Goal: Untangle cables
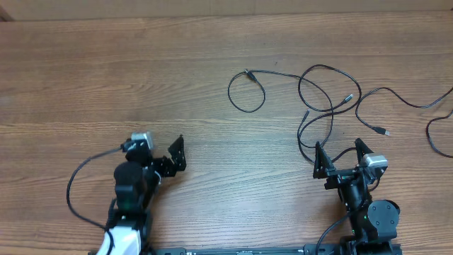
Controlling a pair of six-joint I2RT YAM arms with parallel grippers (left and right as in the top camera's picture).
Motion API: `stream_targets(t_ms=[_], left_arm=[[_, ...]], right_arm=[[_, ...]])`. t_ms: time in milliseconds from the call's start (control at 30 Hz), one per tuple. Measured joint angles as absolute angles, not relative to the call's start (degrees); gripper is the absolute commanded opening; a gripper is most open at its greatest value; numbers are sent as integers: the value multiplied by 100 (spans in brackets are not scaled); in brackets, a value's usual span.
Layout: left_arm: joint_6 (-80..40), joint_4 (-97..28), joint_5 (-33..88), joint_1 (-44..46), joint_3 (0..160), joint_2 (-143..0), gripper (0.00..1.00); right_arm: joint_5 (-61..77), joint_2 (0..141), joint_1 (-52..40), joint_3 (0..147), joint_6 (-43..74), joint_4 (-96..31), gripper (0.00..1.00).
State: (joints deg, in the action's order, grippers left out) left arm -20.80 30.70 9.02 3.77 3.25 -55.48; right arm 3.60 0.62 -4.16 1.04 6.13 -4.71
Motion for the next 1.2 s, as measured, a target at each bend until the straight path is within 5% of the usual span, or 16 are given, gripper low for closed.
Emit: stream_targets(t_ms=[567,867,1200], left_arm=[[-1684,-301,655,379,47,-2272,100],[-716,-366,593,379,47,-176,100],[-143,-390,528,377,47,-91,100]], right_arm=[[357,62,-419,104,613,-464,100],[362,60,-416,104,615,-471,100],[360,58,-416,104,613,-471,100]])
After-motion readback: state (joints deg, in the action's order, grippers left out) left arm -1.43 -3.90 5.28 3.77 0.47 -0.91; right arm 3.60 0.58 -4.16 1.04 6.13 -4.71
